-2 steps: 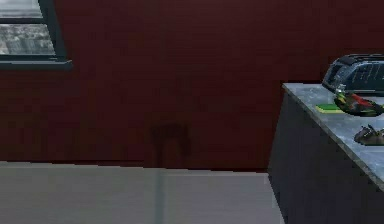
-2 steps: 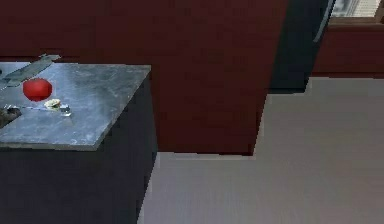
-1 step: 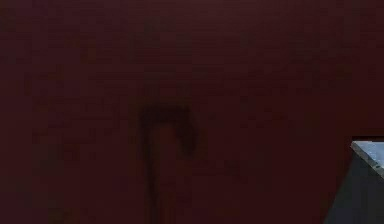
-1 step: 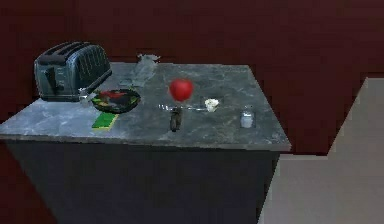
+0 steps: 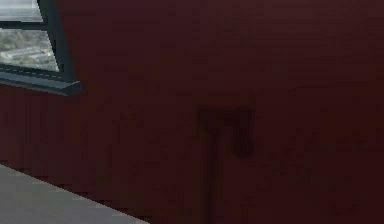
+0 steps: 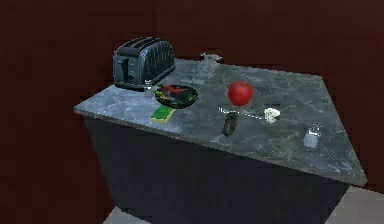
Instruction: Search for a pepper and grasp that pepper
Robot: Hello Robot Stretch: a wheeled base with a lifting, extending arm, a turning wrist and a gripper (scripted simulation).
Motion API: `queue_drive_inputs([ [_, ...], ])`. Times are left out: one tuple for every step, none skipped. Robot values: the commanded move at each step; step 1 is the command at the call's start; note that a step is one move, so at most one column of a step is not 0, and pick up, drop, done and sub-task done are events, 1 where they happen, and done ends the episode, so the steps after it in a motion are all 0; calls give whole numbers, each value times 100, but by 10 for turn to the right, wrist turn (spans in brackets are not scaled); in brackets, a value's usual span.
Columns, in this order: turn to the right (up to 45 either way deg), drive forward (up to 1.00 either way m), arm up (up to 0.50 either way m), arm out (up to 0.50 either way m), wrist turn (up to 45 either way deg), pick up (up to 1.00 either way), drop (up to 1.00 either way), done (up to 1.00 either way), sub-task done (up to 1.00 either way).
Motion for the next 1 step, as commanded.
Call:
queue_drive_inputs([
  [0, 0, 50, 0, 0, 0, 0, 0, 0],
])
